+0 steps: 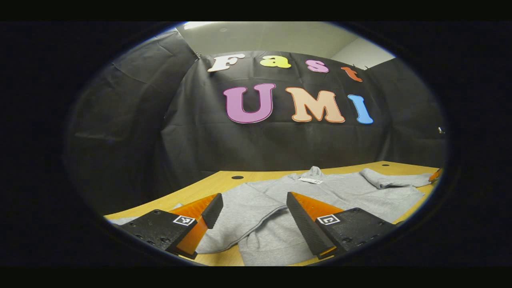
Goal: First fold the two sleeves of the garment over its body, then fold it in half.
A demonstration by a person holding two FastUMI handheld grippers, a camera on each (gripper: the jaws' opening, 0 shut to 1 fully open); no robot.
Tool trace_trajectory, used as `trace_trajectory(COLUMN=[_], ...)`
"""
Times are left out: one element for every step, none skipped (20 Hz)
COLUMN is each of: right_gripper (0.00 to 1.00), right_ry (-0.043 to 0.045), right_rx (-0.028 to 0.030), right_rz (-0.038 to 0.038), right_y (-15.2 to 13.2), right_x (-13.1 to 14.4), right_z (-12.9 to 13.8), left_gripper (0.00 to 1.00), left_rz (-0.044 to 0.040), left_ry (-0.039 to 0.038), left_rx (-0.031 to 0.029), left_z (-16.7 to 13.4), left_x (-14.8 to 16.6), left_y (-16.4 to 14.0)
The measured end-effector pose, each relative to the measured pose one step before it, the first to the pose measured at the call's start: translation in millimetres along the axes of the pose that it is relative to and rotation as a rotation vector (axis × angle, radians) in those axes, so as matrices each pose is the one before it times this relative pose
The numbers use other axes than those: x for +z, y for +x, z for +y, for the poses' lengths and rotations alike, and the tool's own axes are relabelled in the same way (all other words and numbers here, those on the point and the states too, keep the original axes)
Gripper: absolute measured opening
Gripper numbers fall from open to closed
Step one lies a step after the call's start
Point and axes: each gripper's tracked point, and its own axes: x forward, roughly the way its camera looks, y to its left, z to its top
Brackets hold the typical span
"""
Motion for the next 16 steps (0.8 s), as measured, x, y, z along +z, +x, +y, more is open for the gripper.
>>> trace_trajectory(right_gripper=[0.74, 0.61, 0.48, 0.47, 0.36, 0.29, 0.23, 0.23, 0.19, 0.17, 0.14, 0.1, 0.1, 0.1, 0.05, 0.05], right_ry=[-0.00969, -0.02418, -0.01733, -0.00267, -0.00312, -0.00829, -0.00616, -0.00876, -0.01003, -0.00717, 0.00259, 0.00096, -0.00012, 0.01453, 0.01074, 0.00743], right_rx=[0.00336, -0.00434, 0.00762, 0.00999, 0.00602, 0.00073, 0.0022, -0.00193, 0.00675, -0.00022, 0.00063, 0.00042, 0.00561, 0.00351, 0.00561, 0.00531], right_rz=[0.00167, -0.00515, -0.00007, -0.00116, -0.00175, 0.00264, -0.0045, 0.00429, -0.00104, -0.00082, 0.0011, 0.00199, 0.00212, 0.00454, 0.00423, 0.00144], right_y=[-0.58, 0.7, -0.25, -0.58, 0.42, 0.13, -0.08, -1.43, 1.63, -1.43, -0.97, 1.4, -0.36, -1.61, -0.05, 0.22], right_x=[0.03, 0.09, -0.34, 0.34, 0.46, -1.11, 1.63, -1.66, 1.18, 0.44, -1.06, 0.64, 0.52, 0.73, 0.03, 0.72], right_z=[4.53, -0.61, 2.67, 5.0, 2.2, 0.19, 1.3, 0.55, 0.79, 0.54, 0.47, 0.83, 0.47, 0.65, 0.53, 0.9], left_gripper=[0.94, 0.94, 0.95, 0.94, 0.95, 0.95, 0.95, 0.95, 0.94, 0.94, 0.94, 0.94, 0.94, 0.94, 0.94, 0.94], left_rz=[0.00029, -0.00007, -0.00033, 0.00054, -0.00012, 0.00015, 0.00011, -0.00034, 0.00001, -0.00023, -0.00036, 0.00016, -0.00054, 0.00009, -0.00024, -0.00009], left_ry=[0.00011, -0.00027, 0.0002, -0.00034, 0.0001, -0.00023, 0.00017, -0.0001, 0.00067, -0.00042, 0.0006, 0.00002, -0.00032, 0.00074, -0.00055, 0.00029], left_rx=[-0.00006, -0.00005, -0.00022, 0.00015, -0.00007, -0.00003, -0.00013, -0.00001, -0.00024, 0.00012, -0.0002, -0.00005, -0.00012, -0.00024, -0.00047, -0.00045], left_z=[-0.08, 0.2, 0.0, -0.11, -0.12, -0.04, -0.16, 0.15, -0.03, 0.0, -0.03, -0.05, 0.05, 0.09, -0.19, -0.03], left_x=[0.14, -1.14, 0.84, -0.4, 0.39, -0.52, 0.67, -0.44, 0.43, -0.67, 0.47, -0.1, 0.19, -0.28, 0.59, -0.95], left_y=[0.1, -0.04, -0.34, 0.33, -0.48, 0.27, -0.09, -0.23, -0.02, 0.15, 0.13, -0.27, -0.12, 0.33, -0.11, 0.14])
